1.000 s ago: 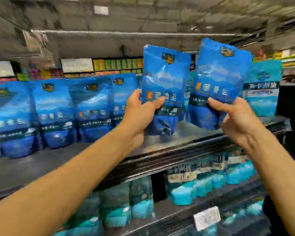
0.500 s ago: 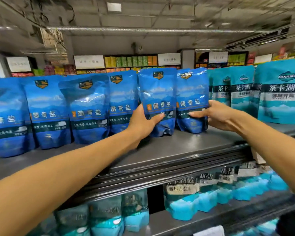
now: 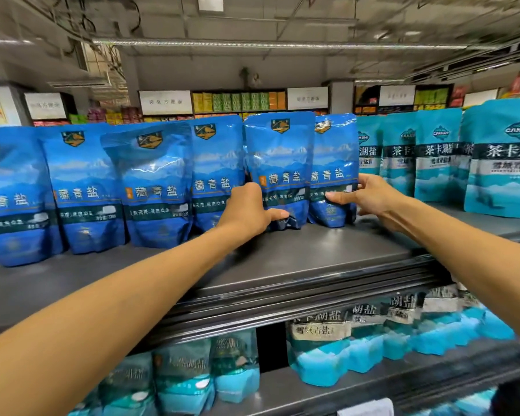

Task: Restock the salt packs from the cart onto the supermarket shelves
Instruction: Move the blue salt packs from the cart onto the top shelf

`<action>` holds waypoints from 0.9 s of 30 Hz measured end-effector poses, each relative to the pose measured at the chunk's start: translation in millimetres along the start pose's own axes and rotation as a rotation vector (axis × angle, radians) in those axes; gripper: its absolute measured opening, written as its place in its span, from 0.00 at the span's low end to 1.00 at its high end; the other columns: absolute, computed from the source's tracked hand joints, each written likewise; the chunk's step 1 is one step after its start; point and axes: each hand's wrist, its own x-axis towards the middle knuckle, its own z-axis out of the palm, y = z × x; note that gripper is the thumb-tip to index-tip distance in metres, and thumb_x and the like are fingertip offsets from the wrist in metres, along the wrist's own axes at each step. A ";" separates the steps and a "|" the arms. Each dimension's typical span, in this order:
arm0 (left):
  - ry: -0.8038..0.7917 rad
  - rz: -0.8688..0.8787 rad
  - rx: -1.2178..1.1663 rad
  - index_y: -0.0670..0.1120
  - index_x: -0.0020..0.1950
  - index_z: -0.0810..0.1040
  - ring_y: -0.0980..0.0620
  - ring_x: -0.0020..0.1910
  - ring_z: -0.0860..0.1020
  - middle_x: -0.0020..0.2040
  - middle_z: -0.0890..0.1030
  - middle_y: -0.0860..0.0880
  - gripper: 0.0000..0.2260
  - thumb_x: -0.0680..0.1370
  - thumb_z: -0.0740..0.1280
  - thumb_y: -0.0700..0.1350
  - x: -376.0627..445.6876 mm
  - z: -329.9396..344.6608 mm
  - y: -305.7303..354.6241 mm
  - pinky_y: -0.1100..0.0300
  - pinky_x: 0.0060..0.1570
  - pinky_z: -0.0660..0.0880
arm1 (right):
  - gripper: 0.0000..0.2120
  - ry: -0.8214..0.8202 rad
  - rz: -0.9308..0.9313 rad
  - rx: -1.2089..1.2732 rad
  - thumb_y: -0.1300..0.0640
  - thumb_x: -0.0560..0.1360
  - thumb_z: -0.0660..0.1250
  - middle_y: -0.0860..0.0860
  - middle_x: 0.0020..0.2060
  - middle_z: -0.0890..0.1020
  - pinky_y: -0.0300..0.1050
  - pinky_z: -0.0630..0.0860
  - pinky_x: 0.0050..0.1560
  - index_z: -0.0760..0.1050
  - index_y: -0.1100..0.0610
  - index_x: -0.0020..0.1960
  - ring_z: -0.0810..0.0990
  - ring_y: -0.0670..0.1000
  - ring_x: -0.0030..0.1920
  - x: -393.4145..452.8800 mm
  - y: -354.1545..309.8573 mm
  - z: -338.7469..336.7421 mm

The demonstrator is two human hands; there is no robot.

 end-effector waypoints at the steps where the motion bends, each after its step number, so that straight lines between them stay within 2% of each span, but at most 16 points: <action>1: 0.013 0.015 0.018 0.45 0.31 0.60 0.51 0.26 0.63 0.26 0.65 0.48 0.28 0.69 0.76 0.57 -0.3 -0.1 0.4 0.56 0.25 0.58 | 0.13 0.004 -0.002 -0.008 0.52 0.64 0.80 0.42 0.39 0.87 0.34 0.74 0.36 0.83 0.50 0.48 0.83 0.41 0.39 0.6 0.4 0.3; 5: 0.043 0.032 0.060 0.45 0.31 0.61 0.51 0.25 0.64 0.25 0.65 0.48 0.27 0.69 0.77 0.57 -2.2 0.4 1.8 0.57 0.24 0.58 | 0.14 0.009 -0.015 0.037 0.56 0.66 0.79 0.50 0.47 0.87 0.48 0.79 0.51 0.83 0.54 0.51 0.85 0.52 0.51 0.5 0.8 3.8; 6: 0.047 0.028 0.065 0.45 0.30 0.61 0.51 0.25 0.64 0.25 0.66 0.48 0.28 0.68 0.77 0.58 -3.1 -0.5 2.4 0.57 0.24 0.58 | 0.13 0.008 -0.011 0.041 0.57 0.68 0.78 0.51 0.48 0.87 0.49 0.79 0.52 0.83 0.54 0.52 0.85 0.53 0.52 0.0 0.7 3.9; 9: 0.058 0.014 0.058 0.44 0.29 0.61 0.49 0.25 0.67 0.25 0.67 0.48 0.29 0.67 0.77 0.59 -4.6 -4.3 2.0 0.56 0.24 0.62 | 0.14 0.008 0.017 0.030 0.56 0.70 0.77 0.50 0.49 0.87 0.43 0.78 0.39 0.82 0.54 0.54 0.86 0.49 0.46 -2.8 0.3 2.7; 12: 0.049 0.009 0.041 0.43 0.29 0.63 0.47 0.28 0.72 0.25 0.72 0.44 0.28 0.68 0.77 0.59 -6.4 -8.8 0.7 0.52 0.31 0.74 | 0.16 0.000 0.023 0.064 0.58 0.70 0.77 0.48 0.46 0.88 0.34 0.77 0.31 0.82 0.55 0.57 0.86 0.44 0.41 -7.5 -2.2 1.7; 14: 0.052 0.054 0.053 0.42 0.29 0.66 0.48 0.28 0.72 0.27 0.74 0.40 0.27 0.70 0.75 0.60 -7.6 -11.6 0.2 0.47 0.37 0.78 | 0.17 -0.003 0.022 0.077 0.57 0.70 0.77 0.47 0.45 0.88 0.34 0.77 0.33 0.82 0.55 0.58 0.86 0.43 0.42 -10.5 -3.4 0.8; 17: 0.082 0.105 0.067 0.35 0.30 0.73 0.43 0.29 0.79 0.29 0.80 0.38 0.28 0.73 0.72 0.60 -6.5 -16.5 -0.8 0.45 0.41 0.80 | 0.16 0.010 0.033 0.037 0.54 0.70 0.78 0.47 0.48 0.87 0.47 0.77 0.48 0.82 0.51 0.57 0.85 0.47 0.49 -13.1 -3.2 0.8; 18: 0.088 0.119 0.073 0.34 0.32 0.75 0.42 0.29 0.80 0.29 0.80 0.38 0.28 0.74 0.71 0.60 -5.5 -17.8 -1.6 0.46 0.41 0.80 | 0.16 0.015 0.033 0.029 0.53 0.70 0.78 0.46 0.48 0.87 0.48 0.76 0.49 0.82 0.51 0.56 0.85 0.47 0.49 -14.1 -2.8 0.9; 22: 0.084 0.156 0.067 0.36 0.30 0.75 0.51 0.19 0.78 0.22 0.78 0.44 0.25 0.77 0.69 0.56 -2.1 -17.3 -6.6 0.51 0.38 0.81 | 0.14 0.026 0.020 0.033 0.54 0.70 0.77 0.45 0.46 0.87 0.36 0.77 0.38 0.83 0.51 0.55 0.86 0.44 0.44 -19.1 -2.7 1.3; 27: 0.069 0.156 0.082 0.38 0.31 0.74 0.52 0.17 0.77 0.22 0.77 0.44 0.23 0.78 0.69 0.54 1.1 -12.2 -6.8 0.51 0.39 0.81 | 0.14 0.039 0.039 0.061 0.57 0.71 0.77 0.48 0.49 0.87 0.35 0.77 0.38 0.82 0.53 0.56 0.86 0.44 0.44 -21.5 -2.5 3.3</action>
